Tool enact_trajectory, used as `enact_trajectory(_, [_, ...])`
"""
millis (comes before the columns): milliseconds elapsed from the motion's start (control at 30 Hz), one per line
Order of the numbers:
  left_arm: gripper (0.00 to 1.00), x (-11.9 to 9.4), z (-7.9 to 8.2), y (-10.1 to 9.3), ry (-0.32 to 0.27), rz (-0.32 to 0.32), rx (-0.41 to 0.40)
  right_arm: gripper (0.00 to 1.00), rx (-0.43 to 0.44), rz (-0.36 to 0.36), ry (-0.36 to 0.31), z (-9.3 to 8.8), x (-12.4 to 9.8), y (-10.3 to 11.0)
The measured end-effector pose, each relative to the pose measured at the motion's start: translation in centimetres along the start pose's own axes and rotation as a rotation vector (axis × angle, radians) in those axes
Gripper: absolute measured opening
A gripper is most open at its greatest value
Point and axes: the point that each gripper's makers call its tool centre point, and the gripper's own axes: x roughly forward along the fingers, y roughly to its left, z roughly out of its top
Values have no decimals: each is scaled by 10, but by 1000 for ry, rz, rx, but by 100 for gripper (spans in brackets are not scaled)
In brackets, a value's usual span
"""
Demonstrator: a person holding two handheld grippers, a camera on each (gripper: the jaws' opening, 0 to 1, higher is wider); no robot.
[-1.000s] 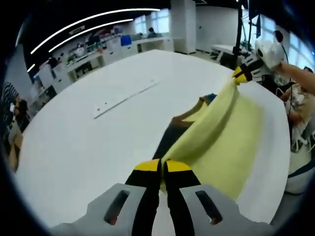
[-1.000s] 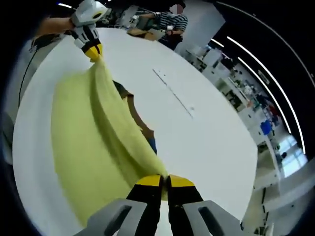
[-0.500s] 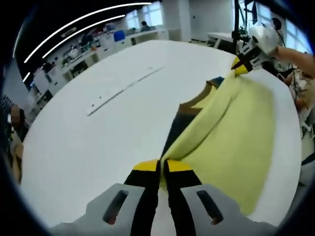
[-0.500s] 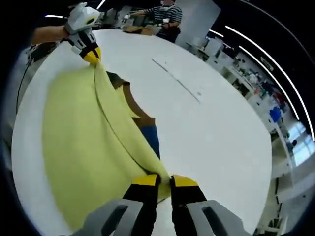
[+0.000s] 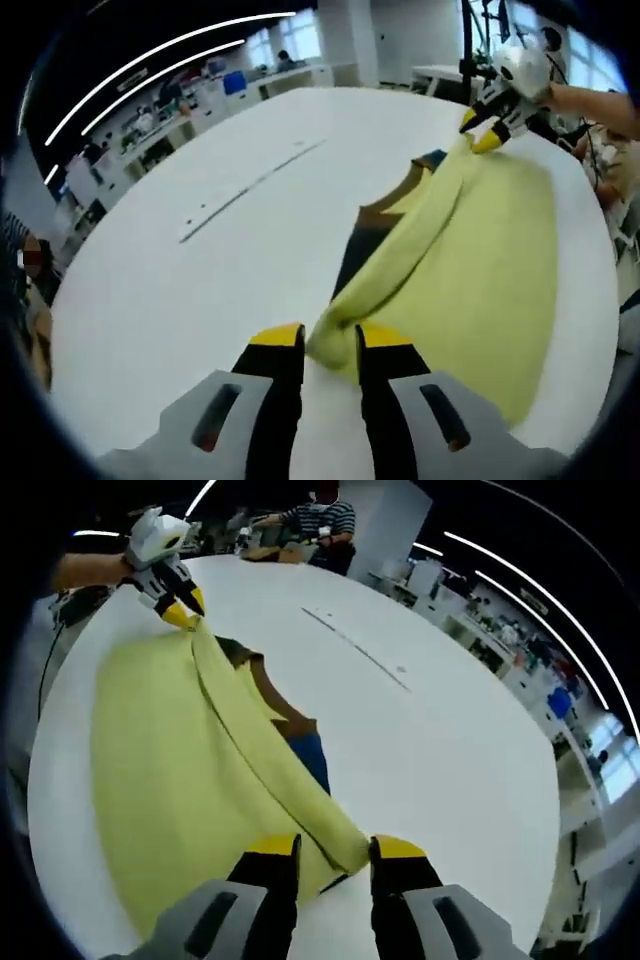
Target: Fold the garment on the visible template until the final outline fits inside the template.
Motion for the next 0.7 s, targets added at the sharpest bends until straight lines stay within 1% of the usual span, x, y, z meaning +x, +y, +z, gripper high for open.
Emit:
enact_trajectory(100, [21, -2, -3, 2, -4, 31, 45, 29, -13, -16, -2, -2, -2, -1])
enact_trajectory(167, [22, -1, -5, 3, -8, 52, 81, 27, -47, -17, 11, -5, -2, 0])
enact_trajectory(200, [21, -1, -6, 3, -7, 60, 89, 26, -50, -16, 14, -7, -2, 0])
enact_trajectory(267, [20, 0, -8, 3, -5, 69, 106, 24, -48, -14, 17, -9, 0, 0])
enact_trajectory(333, [18, 0, -7, 4, -8, 91, 147, 24, -38, -13, 16, -10, 2, 0])
enact_trajectory(467, [13, 2, -8, 1, -5, 95, 191, 18, -44, -24, 24, -12, 5, -1])
enact_trajectory(700, [14, 5, -15, -1, 6, 77, 218, 11, -40, -30, 28, -16, 7, -3])
